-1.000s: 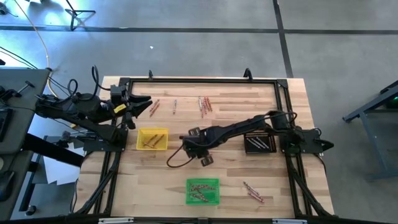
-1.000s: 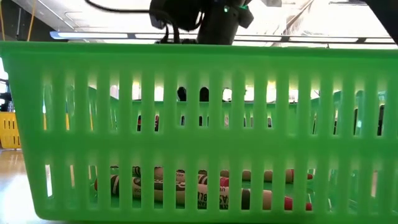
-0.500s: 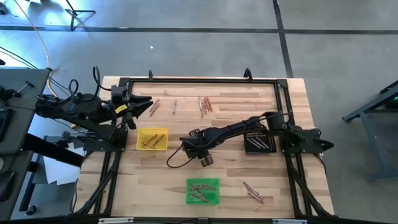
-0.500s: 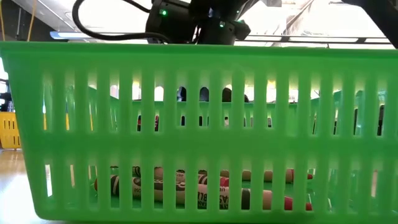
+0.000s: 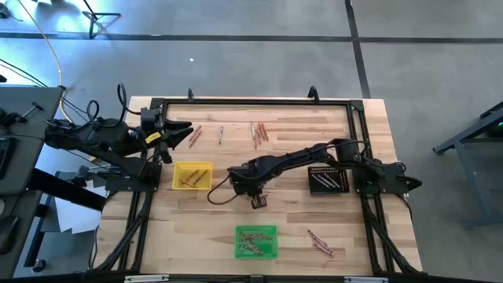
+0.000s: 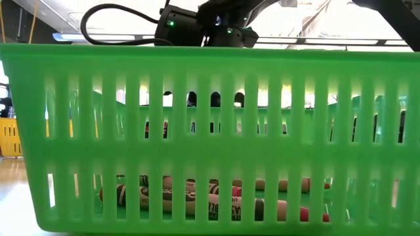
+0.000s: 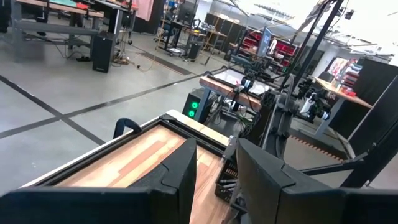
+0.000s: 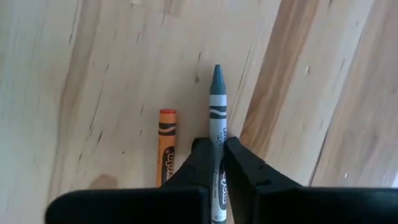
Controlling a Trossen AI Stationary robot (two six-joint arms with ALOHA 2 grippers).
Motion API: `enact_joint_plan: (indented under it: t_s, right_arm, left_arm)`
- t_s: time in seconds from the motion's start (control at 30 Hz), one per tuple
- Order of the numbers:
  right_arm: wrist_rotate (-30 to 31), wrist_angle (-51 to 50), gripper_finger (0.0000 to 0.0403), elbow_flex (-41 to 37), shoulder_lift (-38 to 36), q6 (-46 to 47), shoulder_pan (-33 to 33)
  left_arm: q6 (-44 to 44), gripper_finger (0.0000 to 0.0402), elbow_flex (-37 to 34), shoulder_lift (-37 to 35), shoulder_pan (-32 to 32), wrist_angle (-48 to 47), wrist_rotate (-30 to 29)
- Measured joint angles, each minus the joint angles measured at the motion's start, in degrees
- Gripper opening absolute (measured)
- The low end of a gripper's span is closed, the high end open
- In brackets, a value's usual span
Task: Sort crayons
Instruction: Put the gray crayon into the black bin
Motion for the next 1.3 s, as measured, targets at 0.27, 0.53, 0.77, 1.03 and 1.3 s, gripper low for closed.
enact_joint_plan:
  t_s: [0.27, 0.53, 0.77, 1.03, 1.3]
  right_arm:
    - [2.6, -5.4, 0.0004, 2.6, -3.4, 3.6, -2.7]
    - [2.2, -22.1, 0.0002, 1.0, -12.2, 6.7, -4.8]
    - [-1.9, -13.3, 0.0001, -20.3, -28.3, 13.9, -3.4]
    - [8.6, 6.0, 0.0001, -47.6, -52.5, 41.0, 3.5]
    - [25.1, 5.8, 0.0001, -61.7, -66.2, 60.3, 11.3]
  left_arm:
    - [0.0, 0.0101, 0.0, 0.0, 0.0, 0.0, 0.0]
    - [0.0, 0.0101, 0.0, 0.0, 0.0, 0.0, 0.0]
    - [-0.1, 0.0101, 0.0, 0.0, 0.0, 0.0, 0.0]
    - [0.0, 0.0101, 0.0, 0.0, 0.0, 0.1, 0.0]
    - [0.0, 0.0101, 0.0, 0.0, 0.0, 0.1, -0.1]
